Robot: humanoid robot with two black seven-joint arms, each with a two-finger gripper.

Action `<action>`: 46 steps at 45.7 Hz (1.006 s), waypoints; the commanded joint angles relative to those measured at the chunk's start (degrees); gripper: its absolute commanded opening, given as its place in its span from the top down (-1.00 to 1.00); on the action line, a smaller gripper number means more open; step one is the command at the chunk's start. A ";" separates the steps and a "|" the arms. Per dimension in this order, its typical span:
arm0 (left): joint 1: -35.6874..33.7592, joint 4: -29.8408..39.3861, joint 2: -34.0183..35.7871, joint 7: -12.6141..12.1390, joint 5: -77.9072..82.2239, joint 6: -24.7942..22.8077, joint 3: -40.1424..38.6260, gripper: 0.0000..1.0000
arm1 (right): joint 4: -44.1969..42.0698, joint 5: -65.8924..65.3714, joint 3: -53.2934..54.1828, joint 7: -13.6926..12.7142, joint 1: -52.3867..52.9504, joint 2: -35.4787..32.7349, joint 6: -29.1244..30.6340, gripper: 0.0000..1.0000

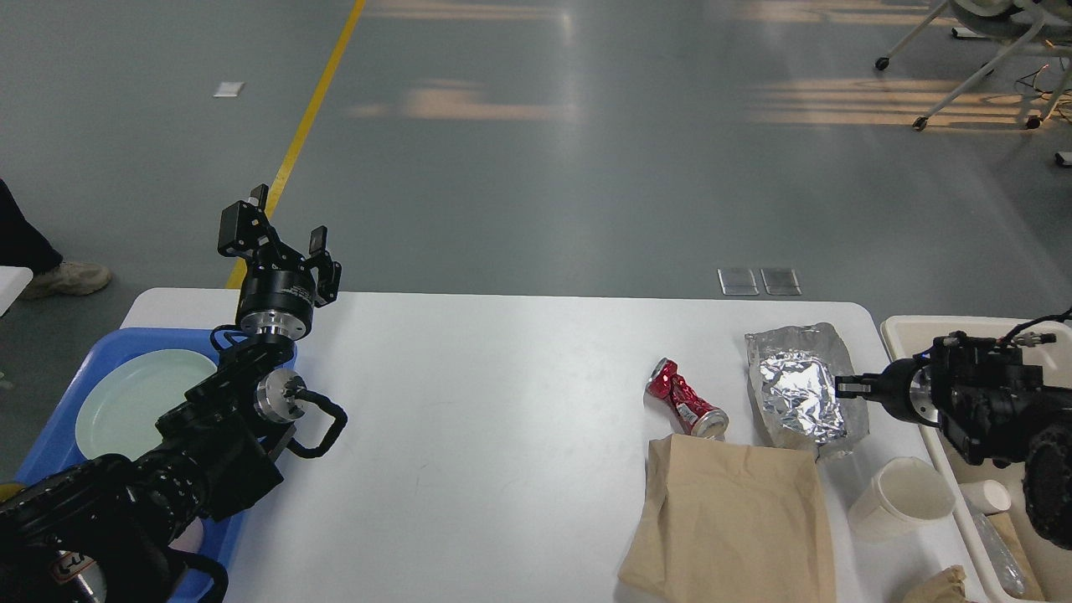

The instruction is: Tidy desktop

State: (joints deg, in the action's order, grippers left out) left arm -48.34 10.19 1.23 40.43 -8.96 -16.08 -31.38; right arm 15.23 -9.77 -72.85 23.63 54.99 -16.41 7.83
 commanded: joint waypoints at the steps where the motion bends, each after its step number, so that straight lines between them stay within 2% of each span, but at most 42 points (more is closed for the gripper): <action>1: 0.00 0.00 0.00 0.00 0.00 0.00 0.00 -0.93 | 2.25 -0.08 0.96 0.02 3.71 -0.20 2.01 1.00; 18: 0.00 0.00 0.00 0.00 0.00 0.00 0.00 -0.93 | 10.52 -0.87 -1.15 0.10 23.66 -3.19 23.18 1.00; 34: 0.00 0.00 0.00 0.00 0.00 0.00 0.00 -0.93 | 11.84 -1.48 -8.00 0.19 45.54 -7.23 43.57 1.00; 39: 0.00 0.00 0.00 0.00 0.00 0.00 0.00 -0.93 | 11.84 -2.01 -9.76 0.19 50.56 -8.90 46.22 1.00; 46: 0.00 0.00 0.00 0.00 0.00 0.00 0.00 -0.93 | 11.23 -4.12 -13.28 0.11 53.64 -9.70 46.22 1.00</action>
State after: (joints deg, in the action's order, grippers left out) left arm -48.34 10.20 1.23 40.43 -8.96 -16.08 -31.37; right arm 27.07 -12.37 -83.75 23.82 106.67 -25.53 53.95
